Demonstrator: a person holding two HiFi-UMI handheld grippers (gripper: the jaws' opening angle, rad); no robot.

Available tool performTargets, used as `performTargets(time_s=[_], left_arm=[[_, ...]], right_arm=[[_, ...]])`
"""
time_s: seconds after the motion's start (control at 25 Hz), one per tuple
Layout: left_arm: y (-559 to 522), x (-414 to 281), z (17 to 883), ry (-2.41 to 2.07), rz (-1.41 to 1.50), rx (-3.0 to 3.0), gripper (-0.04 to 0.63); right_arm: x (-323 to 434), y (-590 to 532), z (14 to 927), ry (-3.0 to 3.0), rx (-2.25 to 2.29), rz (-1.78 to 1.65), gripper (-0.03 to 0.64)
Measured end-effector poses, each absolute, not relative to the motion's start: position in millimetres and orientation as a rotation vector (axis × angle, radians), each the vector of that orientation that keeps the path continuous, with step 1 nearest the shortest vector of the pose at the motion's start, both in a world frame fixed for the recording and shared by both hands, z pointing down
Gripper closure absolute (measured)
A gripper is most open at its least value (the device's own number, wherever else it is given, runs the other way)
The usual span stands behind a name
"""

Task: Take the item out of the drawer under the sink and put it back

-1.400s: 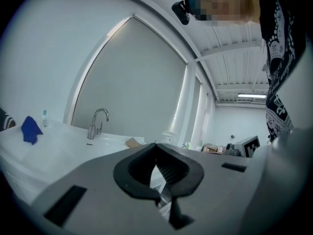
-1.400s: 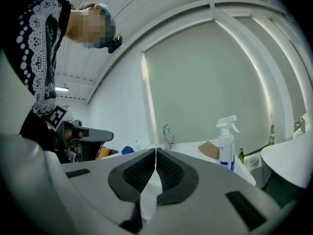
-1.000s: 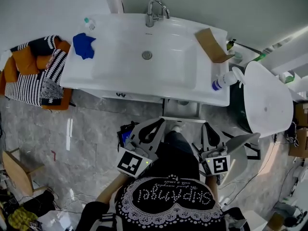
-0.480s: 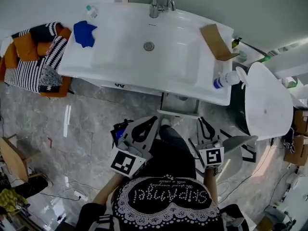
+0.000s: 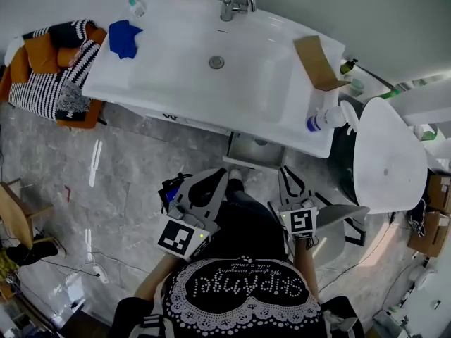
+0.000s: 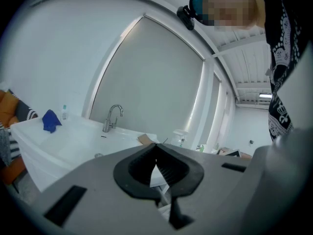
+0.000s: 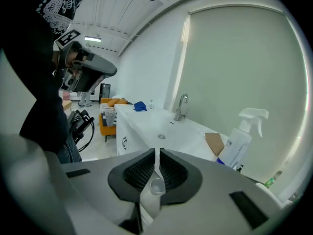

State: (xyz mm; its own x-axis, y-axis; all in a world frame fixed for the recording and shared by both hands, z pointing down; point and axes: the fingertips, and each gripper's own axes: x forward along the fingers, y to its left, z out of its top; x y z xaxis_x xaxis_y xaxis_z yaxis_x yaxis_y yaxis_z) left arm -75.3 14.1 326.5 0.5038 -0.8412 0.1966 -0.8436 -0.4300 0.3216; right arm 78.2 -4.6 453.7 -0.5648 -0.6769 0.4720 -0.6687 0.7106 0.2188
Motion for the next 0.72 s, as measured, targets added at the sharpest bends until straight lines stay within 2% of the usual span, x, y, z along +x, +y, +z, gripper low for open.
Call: performTargets(time_s=[0.52, 0.64, 0.72], left_arm=[[24.4, -34.4, 330.6, -1.502, -0.019, 2.349, 0.591], [23.1, -28.9, 332.0, -1.526, -0.024, 2.333, 0.591], [24.6, -23.4, 332.7, -1.532, -0.022, 2.326, 0.591]], right_arm=[[92.3, -7.0, 491.6, -2.390, 0.784, -0.076, 0.592], [92.7, -11.7, 499.5, -2.393, 0.735, -0.076, 0.552], [92.7, -13.0, 502.8, -2.399, 0.719, -0.078, 0.551]])
